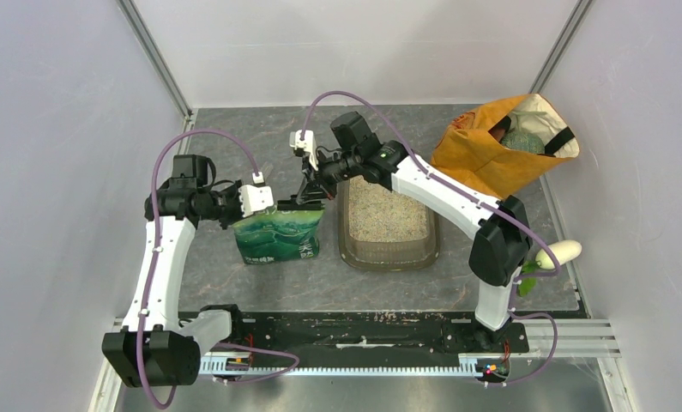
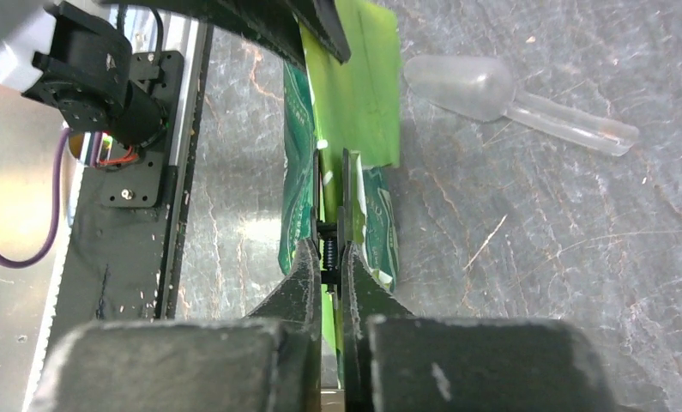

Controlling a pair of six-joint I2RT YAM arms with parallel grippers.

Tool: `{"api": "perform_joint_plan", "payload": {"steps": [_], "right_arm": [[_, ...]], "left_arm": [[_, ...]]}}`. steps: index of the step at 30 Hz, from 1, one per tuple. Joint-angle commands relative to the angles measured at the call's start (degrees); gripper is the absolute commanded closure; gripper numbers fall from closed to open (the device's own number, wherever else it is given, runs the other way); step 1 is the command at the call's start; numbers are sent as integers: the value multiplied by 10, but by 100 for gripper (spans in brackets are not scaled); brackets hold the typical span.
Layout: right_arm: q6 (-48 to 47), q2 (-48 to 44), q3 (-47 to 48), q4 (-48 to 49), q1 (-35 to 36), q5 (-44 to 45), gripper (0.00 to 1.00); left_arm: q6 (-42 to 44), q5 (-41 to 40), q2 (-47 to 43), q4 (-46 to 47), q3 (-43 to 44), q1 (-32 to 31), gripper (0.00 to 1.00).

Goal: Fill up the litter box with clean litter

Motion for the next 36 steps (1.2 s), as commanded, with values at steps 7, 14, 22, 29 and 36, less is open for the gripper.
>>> {"api": "perform_joint_plan", "payload": {"steps": [7, 14, 22, 29, 36], "right_arm": [[43, -32, 43, 36, -9, 10, 100], [168, 70, 154, 84, -63, 177, 100], [183, 227, 291, 36, -45, 358, 100], [177, 291, 296, 49, -33, 383, 100], [169, 326, 282, 57, -25, 387, 100]], "left_arm": [[28, 17, 5, -13, 3, 6, 81], [22, 15, -8, -13, 5, 6, 73], [-26, -6, -37, -6, 12, 6, 45], [-212, -14, -79, 79, 35, 7, 31], [-392, -29, -115, 156, 70, 11, 27]]}}
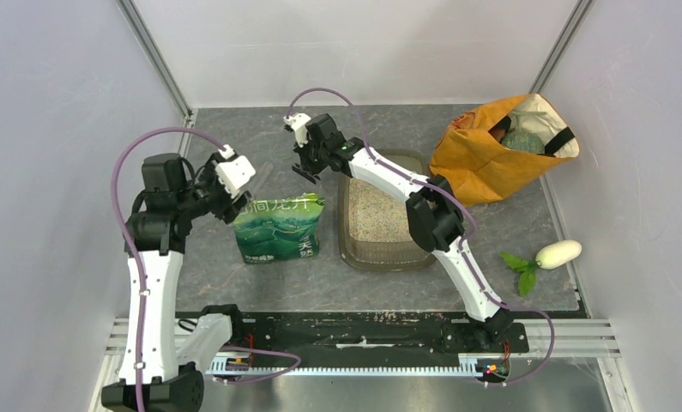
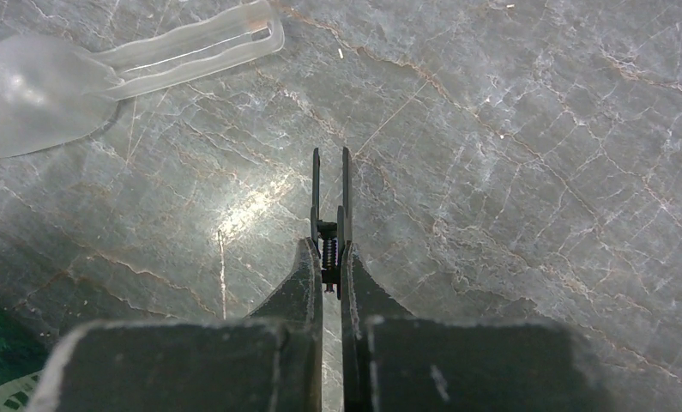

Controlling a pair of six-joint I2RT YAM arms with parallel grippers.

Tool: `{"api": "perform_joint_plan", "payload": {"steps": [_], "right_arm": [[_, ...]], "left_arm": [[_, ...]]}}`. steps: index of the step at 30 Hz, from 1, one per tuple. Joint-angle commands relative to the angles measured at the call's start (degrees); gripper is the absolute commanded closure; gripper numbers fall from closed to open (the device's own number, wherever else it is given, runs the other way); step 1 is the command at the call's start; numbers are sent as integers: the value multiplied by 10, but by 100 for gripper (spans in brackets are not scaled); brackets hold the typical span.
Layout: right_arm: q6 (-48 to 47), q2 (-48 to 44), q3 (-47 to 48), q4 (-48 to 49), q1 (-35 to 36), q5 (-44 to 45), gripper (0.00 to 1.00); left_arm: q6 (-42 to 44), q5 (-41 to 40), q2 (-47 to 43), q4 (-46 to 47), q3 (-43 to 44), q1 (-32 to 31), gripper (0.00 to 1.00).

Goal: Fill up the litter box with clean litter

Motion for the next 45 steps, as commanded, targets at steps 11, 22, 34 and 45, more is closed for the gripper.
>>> {"api": "perform_joint_plan", "payload": {"steps": [11, 22, 34, 45], "right_arm": [[16, -7, -9, 22, 4, -9, 41], [53, -173, -61, -26, -12, -183, 19], [160, -215, -110, -98, -35, -376, 10], [203, -209, -154, -124, -42, -442, 6]], "left_arm": [[-273, -130, 9, 89, 42, 43, 26], [-371, 15, 94, 22, 80, 122, 25], [-608, 96, 161, -37, 44, 204, 11], [-684, 73, 167, -25, -31, 217, 8]]}}
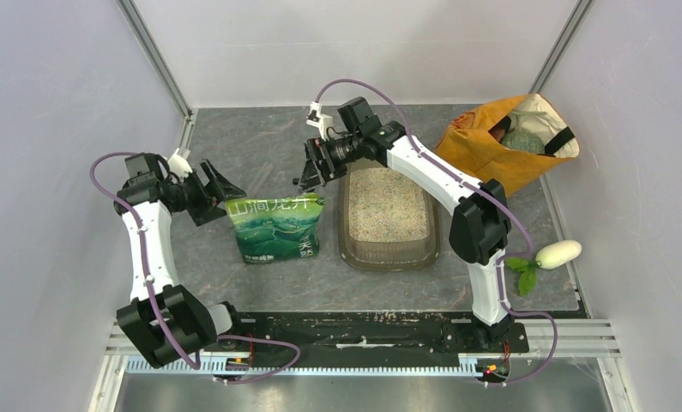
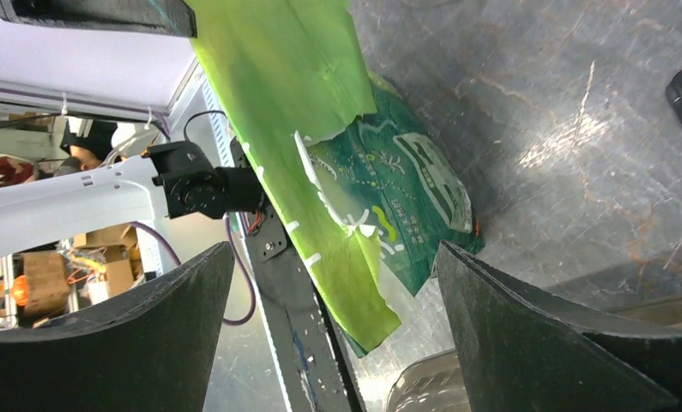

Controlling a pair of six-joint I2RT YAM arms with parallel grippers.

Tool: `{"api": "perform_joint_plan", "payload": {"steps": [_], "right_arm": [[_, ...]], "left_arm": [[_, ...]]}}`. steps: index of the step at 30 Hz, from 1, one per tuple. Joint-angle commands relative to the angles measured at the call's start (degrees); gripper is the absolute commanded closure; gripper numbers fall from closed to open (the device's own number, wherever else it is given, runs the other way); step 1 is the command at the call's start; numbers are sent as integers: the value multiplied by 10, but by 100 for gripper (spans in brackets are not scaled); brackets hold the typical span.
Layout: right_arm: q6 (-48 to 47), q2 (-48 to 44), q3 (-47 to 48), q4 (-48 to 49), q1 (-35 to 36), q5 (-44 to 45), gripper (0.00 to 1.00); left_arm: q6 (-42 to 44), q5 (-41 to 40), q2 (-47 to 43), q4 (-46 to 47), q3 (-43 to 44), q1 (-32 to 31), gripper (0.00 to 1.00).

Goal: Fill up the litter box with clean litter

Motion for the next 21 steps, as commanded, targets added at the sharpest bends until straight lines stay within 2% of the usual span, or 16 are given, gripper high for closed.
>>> {"api": "perform_joint_plan", "payload": {"steps": [1, 10, 16, 21], "right_arm": [[13, -1, -22, -5, -1, -44, 6], [-21, 1, -39, -28, -1, -34, 5], [-36, 7, -31, -42, 0, -32, 4], [-42, 11, -20, -47, -1, -30, 3]], "left_arm": [[-50, 3, -3, 13, -9, 5, 8], [-119, 109, 4, 173, -56, 3, 7], [-127, 166, 1, 237, -52, -2, 7], [-87, 224, -5, 240, -50, -3, 25]]}}
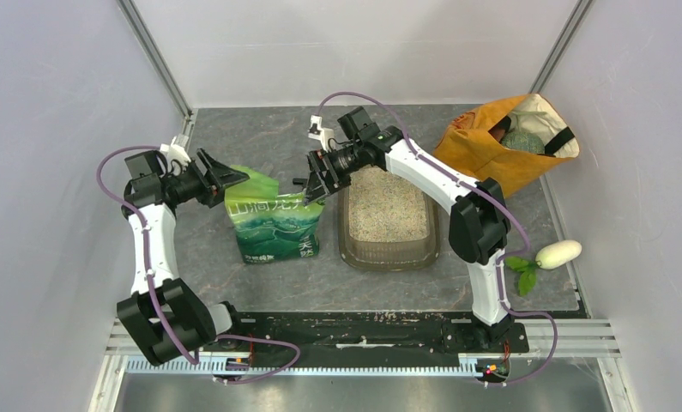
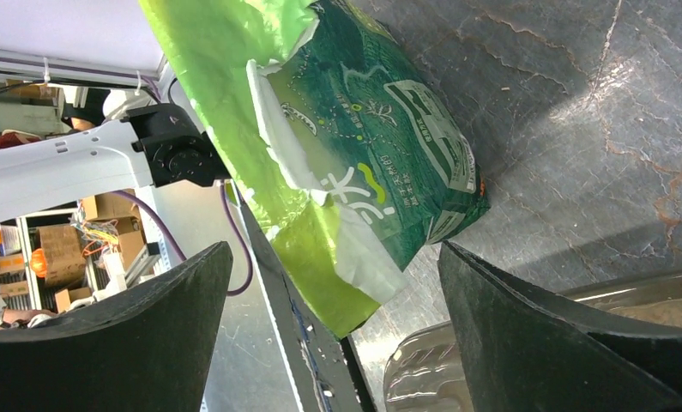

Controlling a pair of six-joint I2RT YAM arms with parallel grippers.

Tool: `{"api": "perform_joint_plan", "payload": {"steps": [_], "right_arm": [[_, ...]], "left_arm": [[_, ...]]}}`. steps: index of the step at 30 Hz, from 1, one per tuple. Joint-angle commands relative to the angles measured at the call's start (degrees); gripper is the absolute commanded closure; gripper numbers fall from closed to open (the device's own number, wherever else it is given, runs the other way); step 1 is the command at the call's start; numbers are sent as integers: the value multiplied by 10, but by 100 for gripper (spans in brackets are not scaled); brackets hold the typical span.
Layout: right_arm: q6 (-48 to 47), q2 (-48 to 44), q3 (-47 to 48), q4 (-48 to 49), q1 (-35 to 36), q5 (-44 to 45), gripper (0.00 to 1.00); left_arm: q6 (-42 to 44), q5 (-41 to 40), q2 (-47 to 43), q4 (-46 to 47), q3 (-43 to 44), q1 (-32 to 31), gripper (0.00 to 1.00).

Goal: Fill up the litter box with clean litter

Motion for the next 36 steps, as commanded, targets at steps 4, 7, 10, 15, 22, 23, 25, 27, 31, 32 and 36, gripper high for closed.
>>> {"api": "perform_joint_plan", "payload": {"steps": [4, 7, 10, 15, 22, 23, 25, 27, 31, 32, 36], "right_arm": [[-24, 11, 36, -7, -2, -15, 3], [-21, 20, 57, -4, -3, -32, 3], [7, 31, 70, 22, -3, -72, 4], [50, 35, 59, 78, 8, -124, 9], [14, 39, 47, 77, 39, -119, 10], [9, 43, 49, 74, 40, -113, 12], [1, 47, 55, 69, 41, -101, 19], [-25, 41, 58, 58, 41, -92, 32], [-67, 18, 52, 47, 41, -64, 69], [-75, 13, 50, 47, 41, -55, 82], [-87, -8, 44, 57, 41, 15, 100]], "left_arm": [[44, 110, -25, 37, -4, -5, 46], [71, 130, -34, 33, -3, -5, 66], [111, 134, -45, 12, 6, -5, 94], [150, 135, -70, 14, 11, -5, 98], [186, 146, -84, 43, 19, -6, 98], [193, 147, -86, 47, 21, -5, 98], [205, 146, -89, 51, 25, -5, 98], [219, 146, -93, 52, 29, -5, 98], [262, 147, -98, 53, 35, -4, 97], [278, 150, -101, 47, 37, -5, 95], [425, 161, -113, -69, 69, -5, 75]]}}
